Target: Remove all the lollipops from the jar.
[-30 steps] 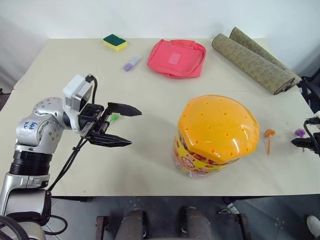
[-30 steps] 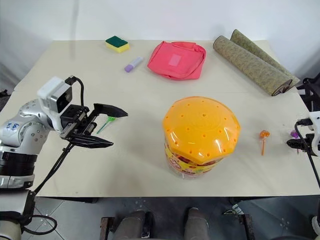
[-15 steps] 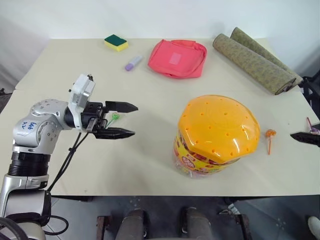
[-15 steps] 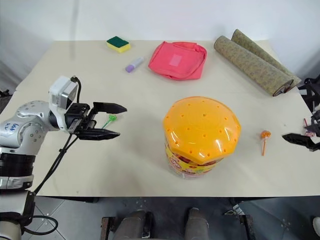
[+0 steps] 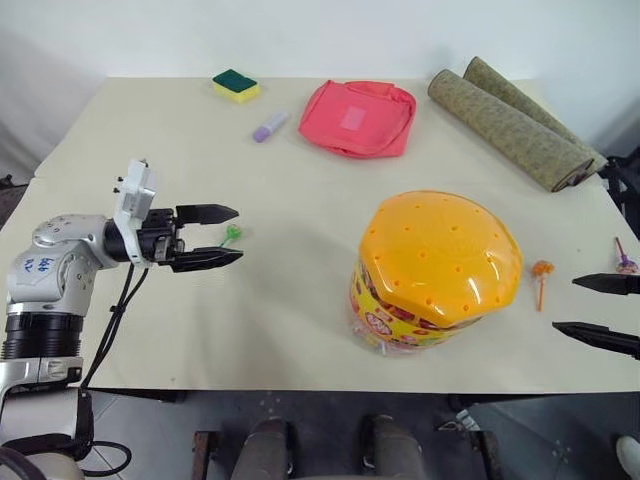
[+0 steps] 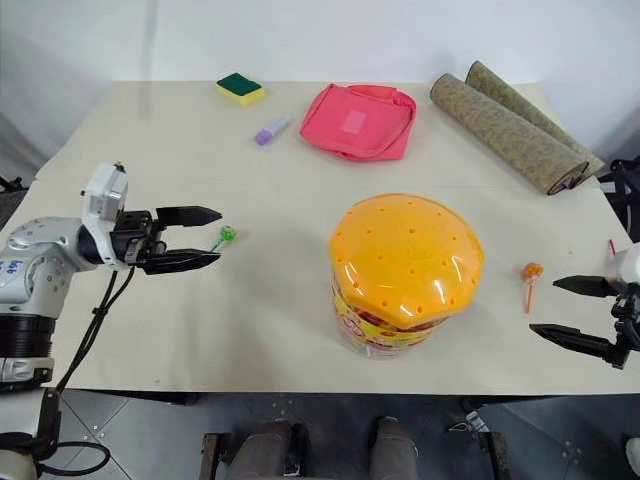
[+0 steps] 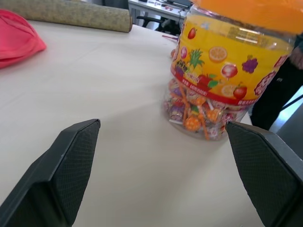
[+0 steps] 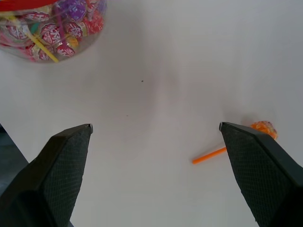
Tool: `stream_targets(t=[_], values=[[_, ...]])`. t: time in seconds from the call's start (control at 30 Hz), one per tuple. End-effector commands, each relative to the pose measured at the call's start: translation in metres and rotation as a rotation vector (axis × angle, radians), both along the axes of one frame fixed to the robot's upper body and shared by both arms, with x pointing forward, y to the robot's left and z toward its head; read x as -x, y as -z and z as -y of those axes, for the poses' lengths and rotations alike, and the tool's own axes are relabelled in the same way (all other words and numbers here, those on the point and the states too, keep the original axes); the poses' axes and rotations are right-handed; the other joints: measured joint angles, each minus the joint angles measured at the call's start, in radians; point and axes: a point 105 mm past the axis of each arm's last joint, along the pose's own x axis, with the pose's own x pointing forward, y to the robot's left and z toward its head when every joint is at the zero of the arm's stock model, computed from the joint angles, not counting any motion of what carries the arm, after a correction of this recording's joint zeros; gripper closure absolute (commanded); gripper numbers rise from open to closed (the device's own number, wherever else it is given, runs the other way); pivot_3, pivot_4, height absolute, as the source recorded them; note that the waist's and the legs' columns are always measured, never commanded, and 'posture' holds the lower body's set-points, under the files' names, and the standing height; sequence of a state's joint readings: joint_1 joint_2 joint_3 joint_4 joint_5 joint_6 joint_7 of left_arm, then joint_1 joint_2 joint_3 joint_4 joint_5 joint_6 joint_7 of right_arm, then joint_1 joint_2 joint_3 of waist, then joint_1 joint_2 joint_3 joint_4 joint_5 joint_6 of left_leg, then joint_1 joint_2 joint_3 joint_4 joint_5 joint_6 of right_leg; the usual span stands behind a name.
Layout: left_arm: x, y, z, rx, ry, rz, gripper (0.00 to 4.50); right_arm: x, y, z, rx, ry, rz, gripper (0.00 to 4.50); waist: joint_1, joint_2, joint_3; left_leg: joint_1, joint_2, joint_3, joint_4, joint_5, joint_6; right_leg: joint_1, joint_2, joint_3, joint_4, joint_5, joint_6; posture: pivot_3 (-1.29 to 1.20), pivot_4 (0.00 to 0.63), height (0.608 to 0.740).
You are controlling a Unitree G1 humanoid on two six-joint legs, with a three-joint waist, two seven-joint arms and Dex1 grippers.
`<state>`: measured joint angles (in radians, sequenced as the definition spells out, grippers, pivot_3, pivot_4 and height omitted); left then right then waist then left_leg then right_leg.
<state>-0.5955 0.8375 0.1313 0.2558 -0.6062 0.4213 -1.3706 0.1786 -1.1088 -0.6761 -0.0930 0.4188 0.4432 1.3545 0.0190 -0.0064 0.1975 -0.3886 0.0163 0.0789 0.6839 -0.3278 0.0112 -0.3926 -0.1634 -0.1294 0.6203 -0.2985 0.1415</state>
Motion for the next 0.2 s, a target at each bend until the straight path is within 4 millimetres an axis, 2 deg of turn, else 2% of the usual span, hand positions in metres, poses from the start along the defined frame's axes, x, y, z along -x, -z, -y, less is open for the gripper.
stream_targets(t=[0.03,0.2], values=[[0.006,-0.003,-0.026,-0.028,-0.053,0.051,0.00,0.010,-0.001,0.006,-0.017,-0.027,0.060,0.01,0.002,0.000,0.000,0.000,0.000,0.000,0.000,0.000,0.000,0.000,0.000,0.000,0.000,0.000,0.000,0.00,0.150,0.740],[0.008,0.005,-0.045,-0.024,-0.104,0.040,0.00,0.012,0.004,0.017,-0.023,0.000,0.083,0.01,0.007,0.000,0.000,0.000,-0.001,0.000,0.000,0.000,0.000,0.001,-0.001,0.000,0.000,0.000,0.000,0.00,0.150,0.740]])
